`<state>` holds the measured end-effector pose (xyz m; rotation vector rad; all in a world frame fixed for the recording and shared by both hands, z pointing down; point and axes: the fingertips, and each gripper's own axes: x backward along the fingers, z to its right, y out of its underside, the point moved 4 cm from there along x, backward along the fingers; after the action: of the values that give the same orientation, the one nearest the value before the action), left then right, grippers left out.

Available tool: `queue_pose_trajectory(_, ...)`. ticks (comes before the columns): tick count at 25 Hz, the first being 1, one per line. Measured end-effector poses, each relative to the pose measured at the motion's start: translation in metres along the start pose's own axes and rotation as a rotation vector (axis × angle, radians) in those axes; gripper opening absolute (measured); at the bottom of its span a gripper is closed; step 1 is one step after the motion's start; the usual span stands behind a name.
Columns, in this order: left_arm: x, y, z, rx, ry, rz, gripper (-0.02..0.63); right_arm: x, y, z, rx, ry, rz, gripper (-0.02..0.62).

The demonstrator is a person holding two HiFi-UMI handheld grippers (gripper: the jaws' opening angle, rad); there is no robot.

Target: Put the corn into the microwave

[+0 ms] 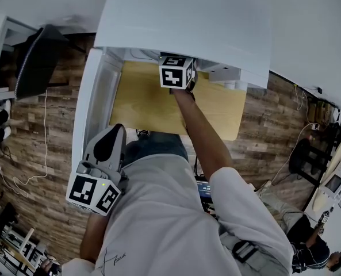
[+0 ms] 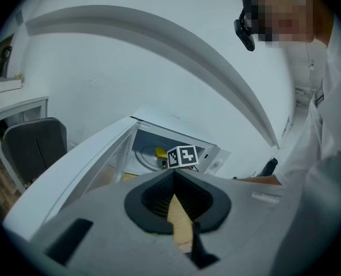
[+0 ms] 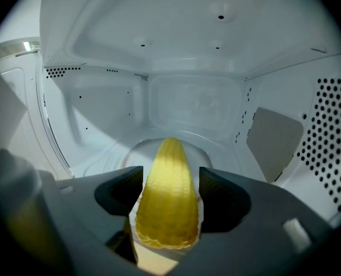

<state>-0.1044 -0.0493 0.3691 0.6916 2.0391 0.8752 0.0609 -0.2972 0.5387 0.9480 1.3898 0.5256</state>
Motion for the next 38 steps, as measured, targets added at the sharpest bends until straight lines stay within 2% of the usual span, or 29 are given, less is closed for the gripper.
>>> queue_pose_trajectory(38,0.015,-0.007,0.016,-0.048,0.069,0.052,-0.012,0.046,-0.004,0.004,-0.059,-0.010,0.010,0.284)
